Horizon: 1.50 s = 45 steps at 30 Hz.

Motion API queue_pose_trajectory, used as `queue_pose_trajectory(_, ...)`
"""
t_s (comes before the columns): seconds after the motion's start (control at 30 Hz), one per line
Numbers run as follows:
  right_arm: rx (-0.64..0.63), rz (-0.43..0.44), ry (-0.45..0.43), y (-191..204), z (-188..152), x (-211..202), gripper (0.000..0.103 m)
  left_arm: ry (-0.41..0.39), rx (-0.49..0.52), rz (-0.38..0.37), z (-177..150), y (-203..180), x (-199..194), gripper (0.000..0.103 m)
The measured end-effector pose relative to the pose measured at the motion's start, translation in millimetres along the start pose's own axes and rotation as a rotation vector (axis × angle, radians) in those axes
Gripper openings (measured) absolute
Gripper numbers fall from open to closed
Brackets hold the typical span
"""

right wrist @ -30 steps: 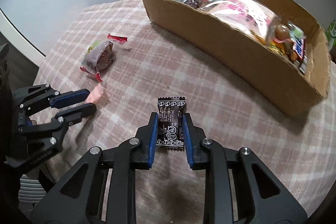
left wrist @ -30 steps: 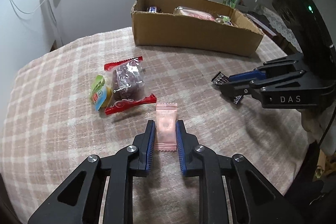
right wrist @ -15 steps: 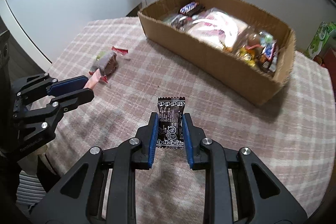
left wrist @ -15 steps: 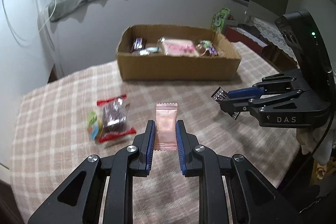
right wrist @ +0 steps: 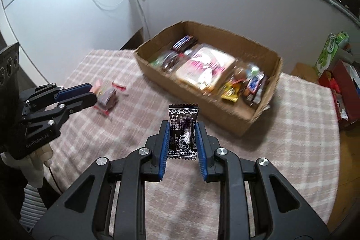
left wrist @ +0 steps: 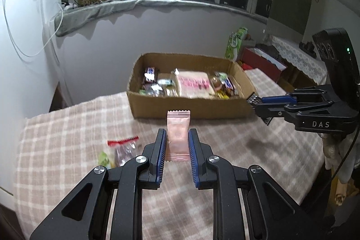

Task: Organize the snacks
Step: 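Grasp the pink candy with the left gripper while the right grasps the dark chocolate packet, then carry the pink candy and chocolate packet into the box and release both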

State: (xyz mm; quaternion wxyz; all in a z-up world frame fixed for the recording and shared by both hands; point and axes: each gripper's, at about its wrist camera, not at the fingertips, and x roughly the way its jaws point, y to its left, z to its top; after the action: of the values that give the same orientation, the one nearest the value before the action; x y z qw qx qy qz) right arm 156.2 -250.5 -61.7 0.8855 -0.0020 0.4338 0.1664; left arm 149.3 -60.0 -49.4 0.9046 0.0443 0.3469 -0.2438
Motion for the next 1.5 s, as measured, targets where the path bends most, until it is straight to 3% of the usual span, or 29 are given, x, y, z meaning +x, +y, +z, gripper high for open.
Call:
queue_pose_trajectory(0.4, 0.008, -0.071, -0.070, -31, 40, -3, 0.024, -0.049, -0.006, 0.023, 51, 5, 21, 0.018)
queue_pose_trajectory(0.7, 0.015, -0.106, -0.058, -58, 69, 23, 0.024, -0.061, -0.011, 0.034, 82, 3, 58, 0.018)
queue_pose_trajectory(1.13, 0.081, -0.094, -0.007, -93, 82, 63, 0.024, 0.004, -0.033, 0.035, 90, 7, 102, 0.018)
queue_pose_trajectory(1.5, 0.078, -0.098, 0.024, -96, 81, 77, 0.024, 0.041, -0.035, 0.041, 92, 4, 118, 0.019)
